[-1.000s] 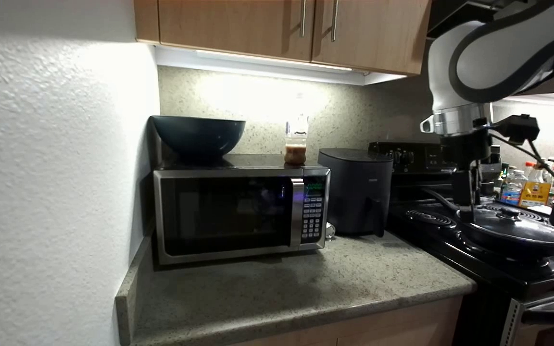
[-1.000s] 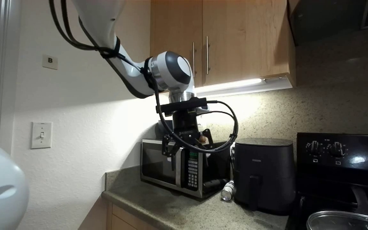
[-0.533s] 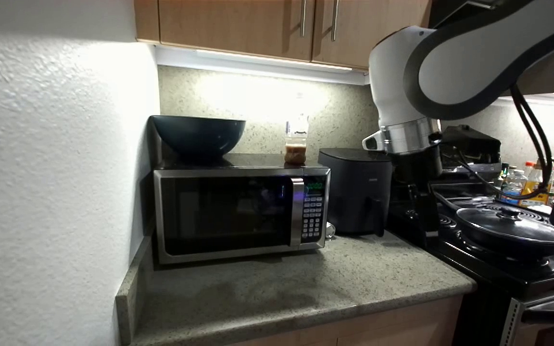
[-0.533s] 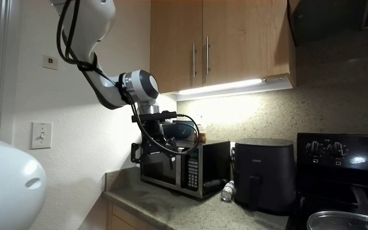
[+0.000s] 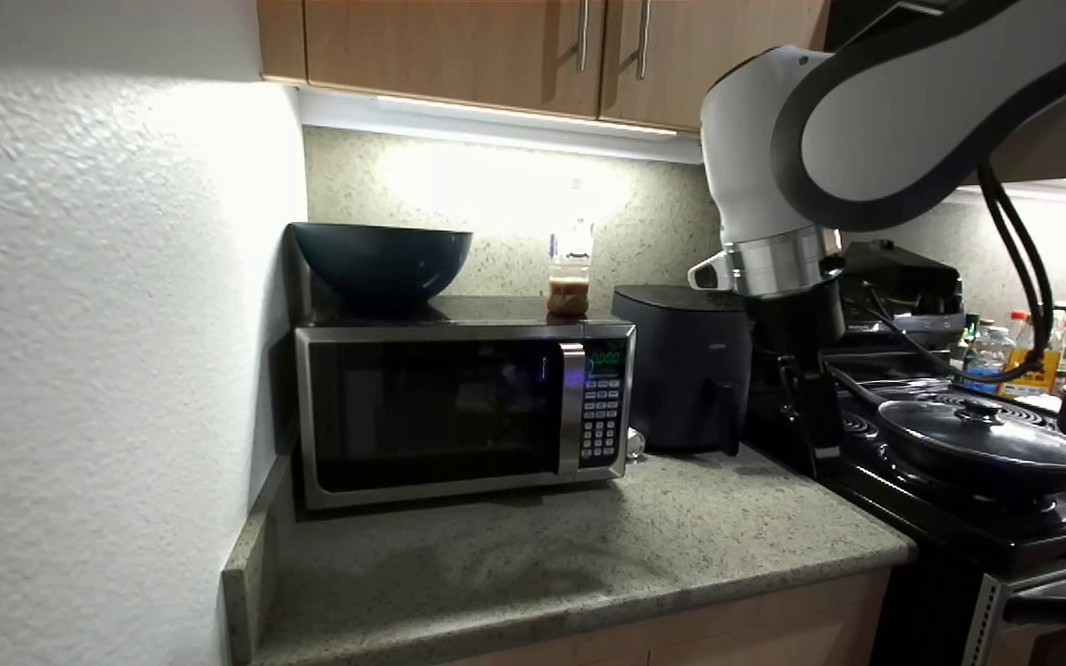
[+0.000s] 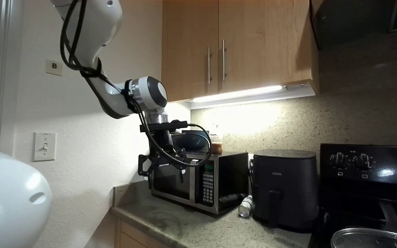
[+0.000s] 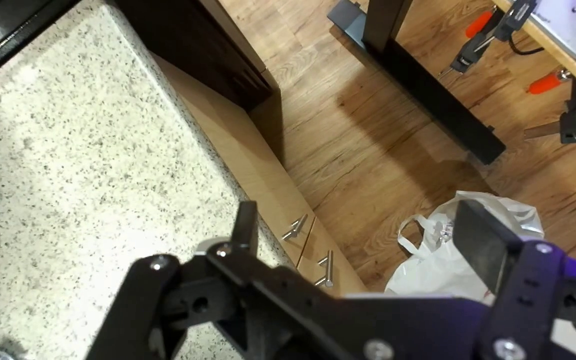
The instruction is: Switch off the light from the wall switch
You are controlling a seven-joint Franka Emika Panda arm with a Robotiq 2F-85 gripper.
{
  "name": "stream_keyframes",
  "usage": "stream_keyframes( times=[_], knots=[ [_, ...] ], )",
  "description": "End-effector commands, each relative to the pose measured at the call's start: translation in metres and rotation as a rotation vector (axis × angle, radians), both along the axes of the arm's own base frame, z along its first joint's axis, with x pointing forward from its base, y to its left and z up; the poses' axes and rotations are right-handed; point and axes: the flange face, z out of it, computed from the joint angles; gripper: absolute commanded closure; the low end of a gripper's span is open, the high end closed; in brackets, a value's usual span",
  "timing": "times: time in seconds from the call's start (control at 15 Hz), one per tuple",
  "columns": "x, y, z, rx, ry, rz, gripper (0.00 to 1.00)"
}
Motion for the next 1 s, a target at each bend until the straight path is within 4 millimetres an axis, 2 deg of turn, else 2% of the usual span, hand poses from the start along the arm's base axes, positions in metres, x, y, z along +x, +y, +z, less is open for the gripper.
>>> stream_keyframes(
  times=[0.0,0.33,0.47,0.6,0.67,0.73,0.93],
  knots=[
    [0.003,0.033,-0.01,0.004,0.014,0.112,0.0],
    [0.003,0.125,-0.033,0.023,0.053,0.375,0.0],
    [0.006,0.156,-0.041,0.049,0.06,0.466,0.0],
    [0.011,0.166,-0.043,0.061,0.059,0.513,0.0],
    [0.013,0.163,-0.042,0.058,0.059,0.516,0.0],
    [0.003,0.167,-0.044,0.042,0.053,0.473,0.0],
    [0.011,0.165,-0.044,0.049,0.059,0.486,0.0]
  ],
)
